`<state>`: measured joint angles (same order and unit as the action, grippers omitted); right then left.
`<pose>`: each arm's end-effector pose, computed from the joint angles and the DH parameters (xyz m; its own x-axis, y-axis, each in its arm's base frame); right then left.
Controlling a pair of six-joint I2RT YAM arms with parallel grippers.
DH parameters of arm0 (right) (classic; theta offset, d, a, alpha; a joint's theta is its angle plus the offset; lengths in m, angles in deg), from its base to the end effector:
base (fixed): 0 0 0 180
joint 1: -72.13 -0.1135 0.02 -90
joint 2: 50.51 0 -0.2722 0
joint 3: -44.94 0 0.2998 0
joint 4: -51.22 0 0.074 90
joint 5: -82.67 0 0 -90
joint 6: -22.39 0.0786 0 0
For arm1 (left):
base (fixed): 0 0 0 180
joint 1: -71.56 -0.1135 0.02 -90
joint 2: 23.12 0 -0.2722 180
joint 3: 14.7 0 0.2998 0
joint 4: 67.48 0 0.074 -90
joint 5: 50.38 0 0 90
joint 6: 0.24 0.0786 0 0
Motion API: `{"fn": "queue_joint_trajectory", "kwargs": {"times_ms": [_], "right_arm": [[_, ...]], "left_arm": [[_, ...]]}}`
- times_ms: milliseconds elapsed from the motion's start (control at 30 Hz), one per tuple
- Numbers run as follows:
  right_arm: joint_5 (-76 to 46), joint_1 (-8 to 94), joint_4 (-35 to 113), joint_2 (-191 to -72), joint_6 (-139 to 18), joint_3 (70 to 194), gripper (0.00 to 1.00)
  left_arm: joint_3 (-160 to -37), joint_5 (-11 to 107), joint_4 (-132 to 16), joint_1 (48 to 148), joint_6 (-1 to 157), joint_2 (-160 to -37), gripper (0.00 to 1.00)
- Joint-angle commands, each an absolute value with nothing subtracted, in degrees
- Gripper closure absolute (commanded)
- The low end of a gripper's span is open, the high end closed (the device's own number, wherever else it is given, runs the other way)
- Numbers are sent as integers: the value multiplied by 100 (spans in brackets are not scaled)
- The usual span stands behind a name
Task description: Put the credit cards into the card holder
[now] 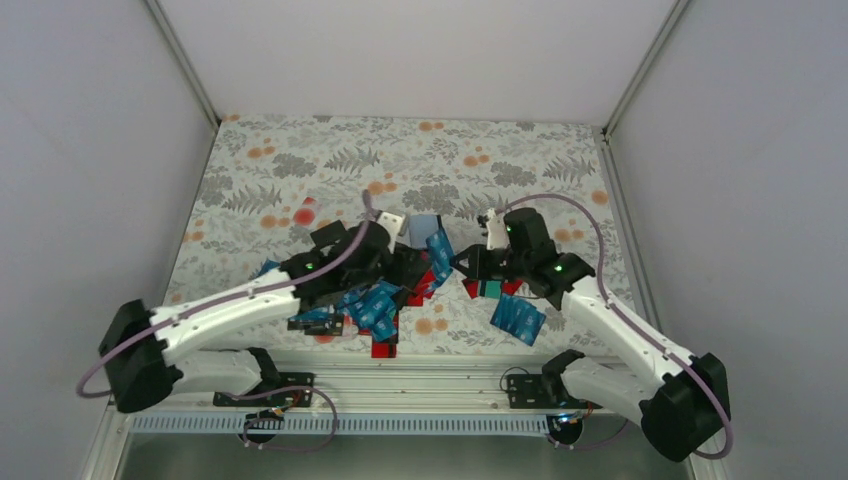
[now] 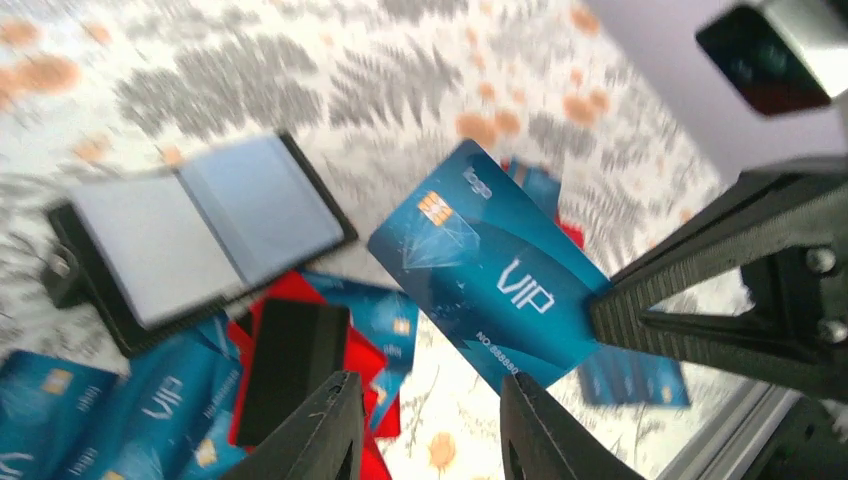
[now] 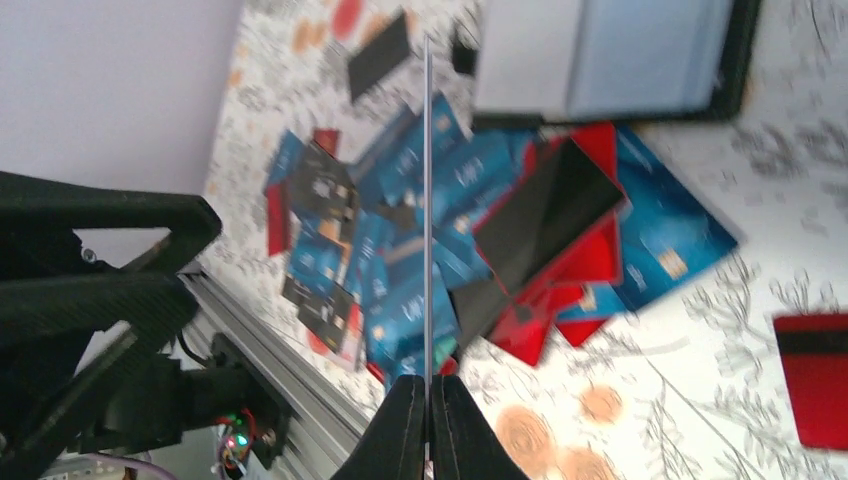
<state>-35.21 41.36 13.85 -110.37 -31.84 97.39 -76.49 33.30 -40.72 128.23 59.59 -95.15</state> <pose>0.2239 0.1761 0.2092 -0.9221 0.0523 -0.3834 -0.2445 0.6891 0.6822 0.2009 -0.2898 0.2276 -0.6790 0.1233 -0.7237 0.5100 0.7884 -0.3441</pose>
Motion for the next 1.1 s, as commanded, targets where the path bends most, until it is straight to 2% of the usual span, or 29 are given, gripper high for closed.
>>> {"fn": "queue_joint_trajectory", "kwargs": {"times_ms": [0, 233, 567, 867, 1067], "right_arm": [[-3658, 4195, 1834, -10795, -3344, 10086, 96], [-4652, 4270, 2709, -10521, -3658, 10434, 96], [-6273, 4293, 3778, -10699, -3572, 10628, 96], [-6442, 4298, 3815, -10853, -3588, 10758, 96], [-6578, 4294, 3905, -10944, -3612, 10780, 96]], "left_arm": [[-7540, 2963, -3941, 12530, 5624, -8732, 64], [-7164, 3739, -4773, 11736, 5657, -7544, 64], [-7377, 5503, -5640, 10719, 5610, -7580, 67], [-7136, 6623, -6357, 10472, 5637, -7358, 67], [-7078, 6754, -6310, 10466, 5782, -7273, 67]]}}
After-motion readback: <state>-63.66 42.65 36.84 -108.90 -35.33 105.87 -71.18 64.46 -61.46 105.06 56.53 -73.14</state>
